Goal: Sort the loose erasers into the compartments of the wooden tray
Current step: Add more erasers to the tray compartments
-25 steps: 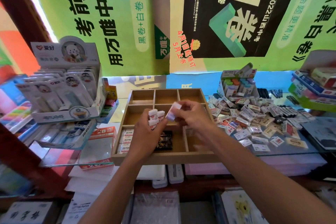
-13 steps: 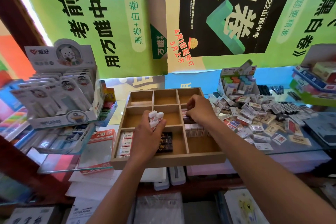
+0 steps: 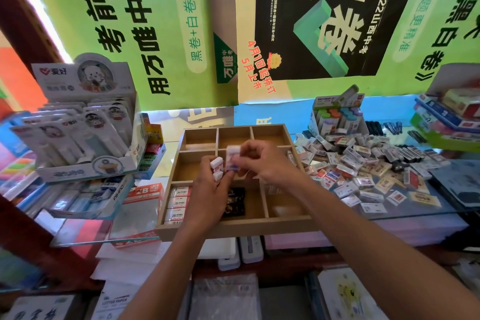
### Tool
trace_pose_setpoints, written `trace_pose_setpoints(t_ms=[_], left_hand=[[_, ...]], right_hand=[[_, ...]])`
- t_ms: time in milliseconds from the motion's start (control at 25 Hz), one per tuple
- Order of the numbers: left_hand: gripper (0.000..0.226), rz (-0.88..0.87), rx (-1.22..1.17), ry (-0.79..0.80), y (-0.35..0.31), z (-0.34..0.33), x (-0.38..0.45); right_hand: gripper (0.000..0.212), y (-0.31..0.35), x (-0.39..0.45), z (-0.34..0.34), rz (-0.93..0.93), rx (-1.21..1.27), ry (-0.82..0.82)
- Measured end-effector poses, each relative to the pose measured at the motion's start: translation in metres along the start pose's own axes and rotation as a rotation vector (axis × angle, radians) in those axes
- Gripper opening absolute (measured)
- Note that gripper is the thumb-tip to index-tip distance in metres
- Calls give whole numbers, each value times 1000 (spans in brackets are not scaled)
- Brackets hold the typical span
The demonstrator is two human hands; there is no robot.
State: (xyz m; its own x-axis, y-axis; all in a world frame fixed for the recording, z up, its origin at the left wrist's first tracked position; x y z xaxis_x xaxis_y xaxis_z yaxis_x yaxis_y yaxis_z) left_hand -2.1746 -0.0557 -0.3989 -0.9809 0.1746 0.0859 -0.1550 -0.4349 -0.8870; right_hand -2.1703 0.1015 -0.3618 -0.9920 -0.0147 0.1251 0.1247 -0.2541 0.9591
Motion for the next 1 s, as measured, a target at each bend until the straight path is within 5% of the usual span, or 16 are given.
trace_pose_setpoints(t_ms=[80,160,280,640,760,880,1000], left_hand=[[29,27,6,-9,2,-1,2],[31,50,13,-24,4,-3,4],[31,50,24,-38,4,-5,4],[30,35,38,-38,2,-6,3],[30,11,42,-14,-1,-6,1],[31,-33,52,51,-7,-5,-3],[34,-40,40,88,-7,-3,-5]], right_hand=[[19,-5,4,31,-92,9,-271],[24,-17,11,63,-197,-372,-403],[19,-36,22,70,-248,-866,-289],[16,-36,15,60,-152,-1086,-166],[18,-15,4,47,28,-900,-221],[21,11,-9,7,150,-346,83],[15,13,-10,-14,161,-247,153]])
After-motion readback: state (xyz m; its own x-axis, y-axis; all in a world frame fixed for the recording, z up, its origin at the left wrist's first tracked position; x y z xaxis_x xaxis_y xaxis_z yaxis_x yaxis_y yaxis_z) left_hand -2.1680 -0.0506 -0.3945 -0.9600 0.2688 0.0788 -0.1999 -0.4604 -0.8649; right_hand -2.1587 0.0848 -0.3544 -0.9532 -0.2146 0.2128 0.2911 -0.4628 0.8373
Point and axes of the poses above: each hand's wrist, its own x-axis towards the middle knuckle, its own z-axis out of the back of the hand, y = z × x, the point moved 3 cm from there along x, towards the middle knuckle, and after that the axes turned 7 degrees about z, right-handed, at the moved point
